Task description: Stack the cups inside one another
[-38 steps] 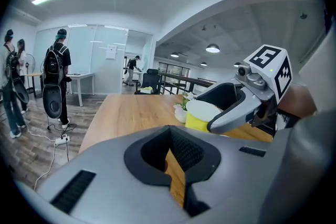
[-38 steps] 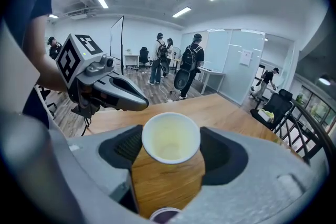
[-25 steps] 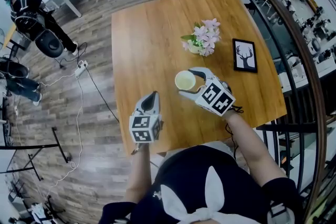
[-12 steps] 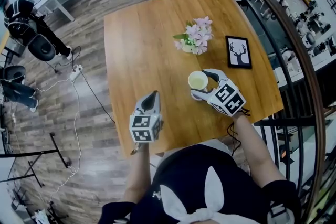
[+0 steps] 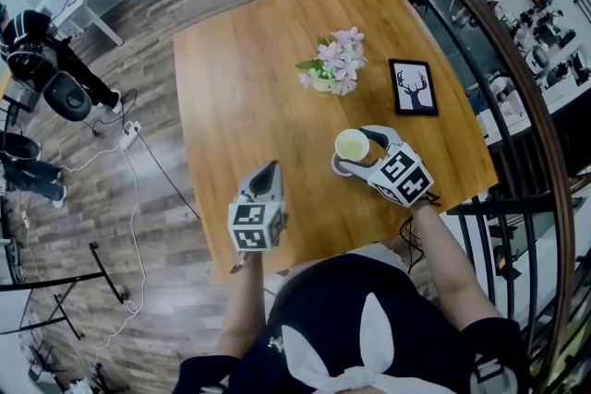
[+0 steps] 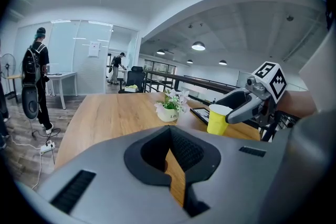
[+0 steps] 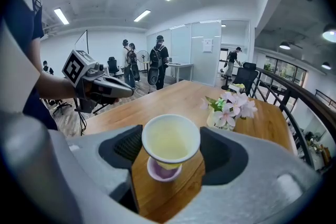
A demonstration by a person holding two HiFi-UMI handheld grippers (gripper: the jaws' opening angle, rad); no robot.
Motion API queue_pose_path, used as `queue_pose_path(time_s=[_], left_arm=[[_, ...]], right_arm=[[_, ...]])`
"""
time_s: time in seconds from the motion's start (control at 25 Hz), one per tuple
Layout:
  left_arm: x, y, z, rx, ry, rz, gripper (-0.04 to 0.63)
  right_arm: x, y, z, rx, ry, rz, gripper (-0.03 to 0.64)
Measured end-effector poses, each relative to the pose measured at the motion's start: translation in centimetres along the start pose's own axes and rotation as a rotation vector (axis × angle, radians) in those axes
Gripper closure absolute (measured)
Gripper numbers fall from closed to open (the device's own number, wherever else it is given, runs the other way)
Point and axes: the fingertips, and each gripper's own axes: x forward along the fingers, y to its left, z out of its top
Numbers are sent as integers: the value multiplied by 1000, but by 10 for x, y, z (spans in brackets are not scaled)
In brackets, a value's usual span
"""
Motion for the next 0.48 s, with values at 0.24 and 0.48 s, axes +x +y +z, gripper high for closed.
queue_pose_path(time_s=[0.24, 0.48], left_arm=[[5, 2, -9, 2, 11, -13, 584], [6, 9, -13, -4, 19, 0, 584]], right_arm=[[7, 4, -13, 26, 21, 10, 278], [16, 8, -26, 37, 44, 22, 278]])
